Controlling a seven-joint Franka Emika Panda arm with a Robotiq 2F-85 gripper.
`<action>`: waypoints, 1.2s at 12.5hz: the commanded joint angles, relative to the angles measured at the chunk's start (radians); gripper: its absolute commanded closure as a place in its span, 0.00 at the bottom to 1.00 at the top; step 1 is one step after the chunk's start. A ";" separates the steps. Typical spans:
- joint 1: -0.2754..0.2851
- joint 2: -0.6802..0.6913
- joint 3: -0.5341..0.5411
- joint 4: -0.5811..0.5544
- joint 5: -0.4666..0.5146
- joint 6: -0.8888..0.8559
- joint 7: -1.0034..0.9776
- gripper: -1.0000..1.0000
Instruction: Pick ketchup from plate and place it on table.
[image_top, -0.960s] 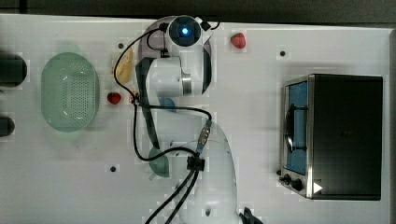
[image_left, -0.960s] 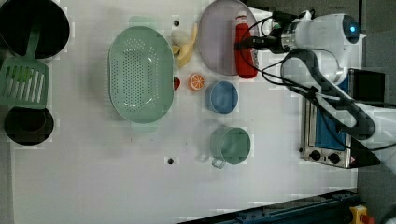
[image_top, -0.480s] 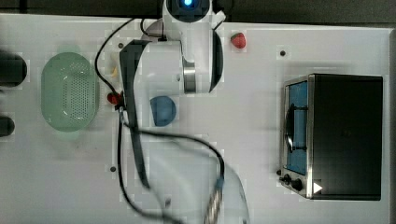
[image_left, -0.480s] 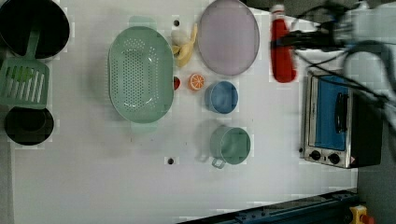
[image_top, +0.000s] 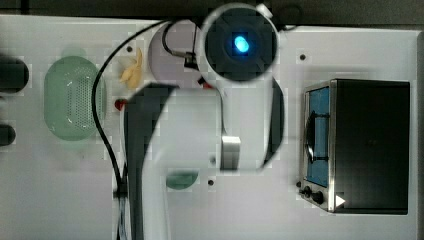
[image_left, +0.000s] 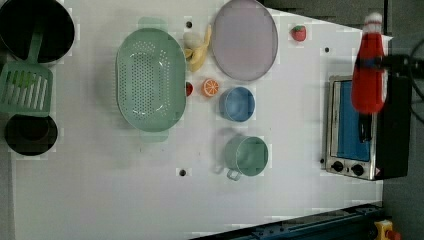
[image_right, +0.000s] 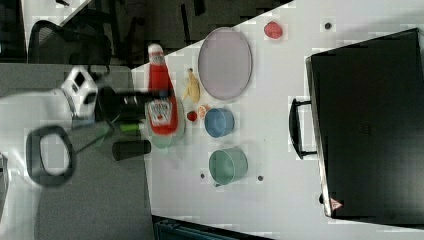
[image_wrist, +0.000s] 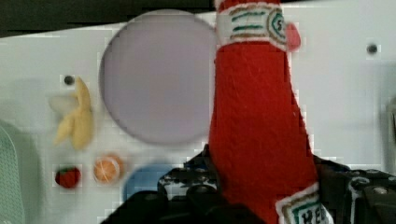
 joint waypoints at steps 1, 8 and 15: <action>-0.015 -0.038 -0.020 -0.183 0.017 -0.017 0.045 0.41; -0.018 -0.096 -0.066 -0.566 0.017 0.282 0.044 0.41; -0.017 0.151 -0.063 -0.604 0.017 0.538 0.045 0.17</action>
